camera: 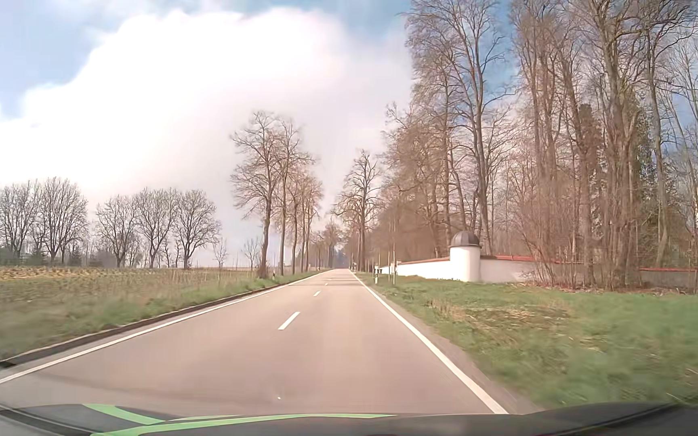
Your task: Follow the waypoints while adhering to traffic rules and regulations
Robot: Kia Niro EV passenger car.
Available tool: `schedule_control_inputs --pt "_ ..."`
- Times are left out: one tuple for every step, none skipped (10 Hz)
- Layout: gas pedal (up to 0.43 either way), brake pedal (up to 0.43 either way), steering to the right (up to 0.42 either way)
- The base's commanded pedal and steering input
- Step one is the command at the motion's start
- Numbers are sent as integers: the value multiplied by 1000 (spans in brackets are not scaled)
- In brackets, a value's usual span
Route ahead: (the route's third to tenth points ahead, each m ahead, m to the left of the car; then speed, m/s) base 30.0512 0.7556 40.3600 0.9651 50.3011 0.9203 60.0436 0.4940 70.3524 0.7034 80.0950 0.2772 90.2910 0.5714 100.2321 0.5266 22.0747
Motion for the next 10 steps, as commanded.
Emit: schedule_control_inputs --pt "531 0 0" --pt "531 0 -1" --pt "531 0 0" --pt "531 0 -1" --pt "531 0 -1" --pt "531 0 -1" --pt "531 0 -1" --pt "531 0 -1" --pt "531 0 -1" --pt "531 0 0"
